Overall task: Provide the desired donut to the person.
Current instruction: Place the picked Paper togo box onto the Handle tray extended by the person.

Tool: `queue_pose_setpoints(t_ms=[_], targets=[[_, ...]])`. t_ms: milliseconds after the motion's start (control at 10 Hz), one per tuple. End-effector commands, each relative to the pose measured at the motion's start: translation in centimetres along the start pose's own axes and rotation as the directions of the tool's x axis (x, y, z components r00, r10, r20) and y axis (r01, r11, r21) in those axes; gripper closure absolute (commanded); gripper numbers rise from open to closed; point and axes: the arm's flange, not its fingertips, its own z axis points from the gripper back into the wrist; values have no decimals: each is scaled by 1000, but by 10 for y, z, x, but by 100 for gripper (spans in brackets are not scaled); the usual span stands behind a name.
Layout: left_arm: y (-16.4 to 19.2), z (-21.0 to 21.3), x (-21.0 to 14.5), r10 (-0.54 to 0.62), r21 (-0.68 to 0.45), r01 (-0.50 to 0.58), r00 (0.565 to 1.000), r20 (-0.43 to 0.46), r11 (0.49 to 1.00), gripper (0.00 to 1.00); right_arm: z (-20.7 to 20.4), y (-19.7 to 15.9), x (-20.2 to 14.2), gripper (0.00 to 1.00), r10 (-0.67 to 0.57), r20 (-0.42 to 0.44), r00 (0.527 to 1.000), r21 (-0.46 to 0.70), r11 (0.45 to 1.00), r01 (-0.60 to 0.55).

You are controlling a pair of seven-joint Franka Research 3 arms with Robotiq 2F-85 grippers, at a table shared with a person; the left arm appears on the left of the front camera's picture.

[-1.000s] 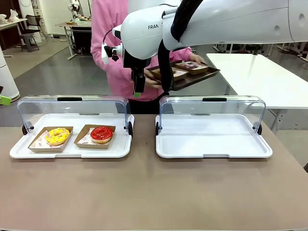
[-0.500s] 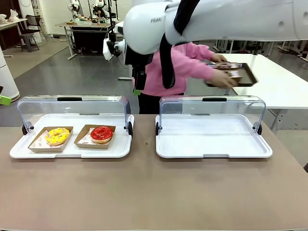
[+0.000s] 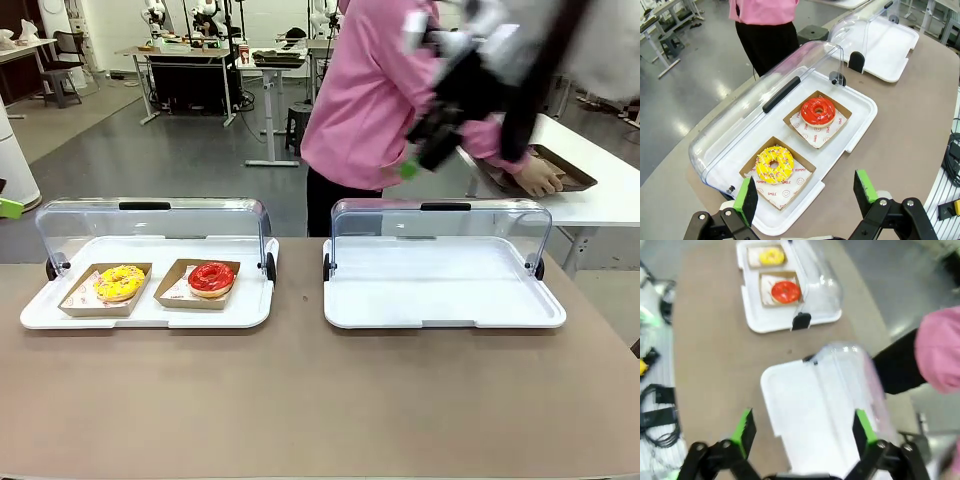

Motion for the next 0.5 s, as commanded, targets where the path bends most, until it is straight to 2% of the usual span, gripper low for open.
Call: queue_pose_setpoints(t_ms=[0,200,400], targets=[[1,0,-1,6,-7,-6,1000,8,1000,0,39,49,-77,0,13,117,993,-94,996,-2],[1,0,-1,6,-7,-6,1000,8,1000,0,65,47,-127,0,-50,204,978,-104,992,73],[1,0,-1,6,-7,-6,1000,8,1000,0,77,36,-157,0,-136,273,952,-76,984,163]])
